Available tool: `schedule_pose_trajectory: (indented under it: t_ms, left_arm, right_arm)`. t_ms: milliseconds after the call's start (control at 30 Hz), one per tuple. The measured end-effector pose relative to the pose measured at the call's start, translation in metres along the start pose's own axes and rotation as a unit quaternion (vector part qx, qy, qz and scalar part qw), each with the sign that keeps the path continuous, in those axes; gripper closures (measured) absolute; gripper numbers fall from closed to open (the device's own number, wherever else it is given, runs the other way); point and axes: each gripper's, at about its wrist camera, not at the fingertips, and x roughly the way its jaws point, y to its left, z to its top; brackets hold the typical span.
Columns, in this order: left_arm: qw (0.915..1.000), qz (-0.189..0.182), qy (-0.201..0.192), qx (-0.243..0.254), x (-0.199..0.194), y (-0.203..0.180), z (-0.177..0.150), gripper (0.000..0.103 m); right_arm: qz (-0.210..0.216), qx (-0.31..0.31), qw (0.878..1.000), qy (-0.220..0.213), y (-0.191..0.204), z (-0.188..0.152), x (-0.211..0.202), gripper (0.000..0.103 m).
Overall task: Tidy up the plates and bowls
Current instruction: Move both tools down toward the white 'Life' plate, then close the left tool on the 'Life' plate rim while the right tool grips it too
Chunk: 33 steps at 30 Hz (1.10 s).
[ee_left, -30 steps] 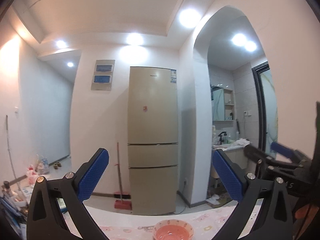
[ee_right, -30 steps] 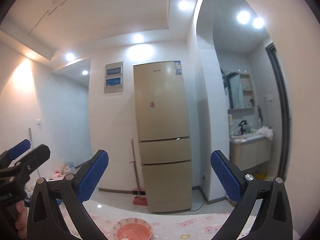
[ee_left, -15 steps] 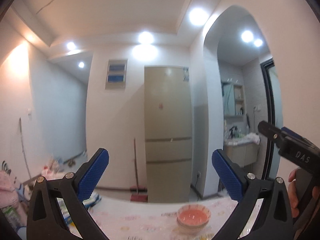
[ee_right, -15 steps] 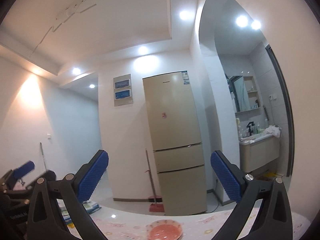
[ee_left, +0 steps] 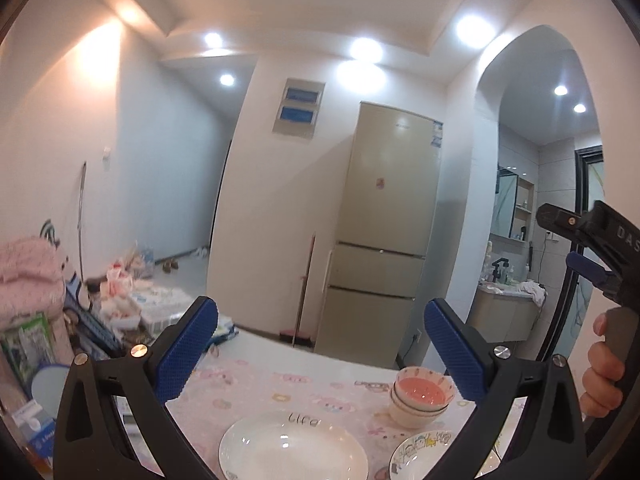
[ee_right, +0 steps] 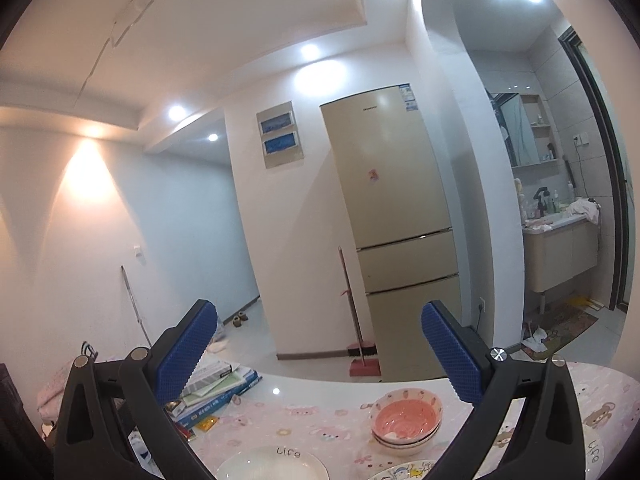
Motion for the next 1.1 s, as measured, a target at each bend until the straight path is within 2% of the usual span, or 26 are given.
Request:
schedule_pose_trajectory:
  t_ms: [100, 233, 367, 433, 500, 567, 733, 833, 900, 967, 1033, 1100]
  left_arm:
    - [0.9995, 0.02, 0.025, -0.004, 0.008, 0.014, -0.011, 0.0]
    - [0.9951, 0.024, 0.09, -0.034, 0.03, 0.035, -0.032, 0.0]
    - [0.986, 0.034, 0.145, -0.074, 0.053, 0.058, -0.057, 0.0]
    - [0.9785, 0.037, 0.181, -0.091, 0.064, 0.069, -0.069, 0.0]
    - [0.9701, 0.048, 0.211, -0.109, 0.072, 0.079, -0.078, 0.0]
    - [0.9645, 0.051, 0.227, -0.124, 0.075, 0.087, -0.086, 0.0]
    - [0.9575, 0.067, 0.255, -0.117, 0.081, 0.098, -0.103, 0.001]
    - [0.951, 0.082, 0.276, -0.113, 0.089, 0.102, -0.118, 0.01]
    - [0.9426, 0.096, 0.298, -0.117, 0.096, 0.105, -0.125, 0.013]
    - [0.9383, 0.086, 0.309, -0.129, 0.099, 0.108, -0.13, 0.014]
    - [0.9339, 0.098, 0.318, -0.13, 0.102, 0.111, -0.135, 0.015]
    - [0.9281, 0.092, 0.335, -0.134, 0.107, 0.113, -0.142, 0.02]
  right_arm:
    - [-0.006, -0.026, 1.0, 0.014, 0.008, -0.014, 0.016, 0.0]
    - [-0.031, -0.061, 0.996, 0.052, 0.019, -0.044, 0.051, 0.0]
    - [-0.033, -0.08, 0.991, 0.107, 0.024, -0.074, 0.086, 0.0]
    - [-0.032, -0.085, 0.986, 0.14, 0.024, -0.09, 0.104, 0.0]
    - [-0.028, -0.092, 0.977, 0.188, 0.025, -0.108, 0.125, 0.0]
    - [-0.03, -0.108, 0.959, 0.26, 0.029, -0.13, 0.15, 0.0]
    - [0.008, -0.094, 0.931, 0.353, 0.026, -0.172, 0.18, 0.0]
    - [0.035, -0.053, 0.918, 0.392, 0.017, -0.191, 0.189, 0.0]
    - [0.04, -0.034, 0.91, 0.412, 0.012, -0.199, 0.195, 0.002]
    - [0.04, -0.027, 0.905, 0.423, 0.008, -0.209, 0.2, 0.008]
    - [0.039, -0.023, 0.9, 0.434, 0.005, -0.218, 0.203, 0.016]
    - [0.044, -0.016, 0.892, 0.45, 0.003, -0.23, 0.208, 0.024]
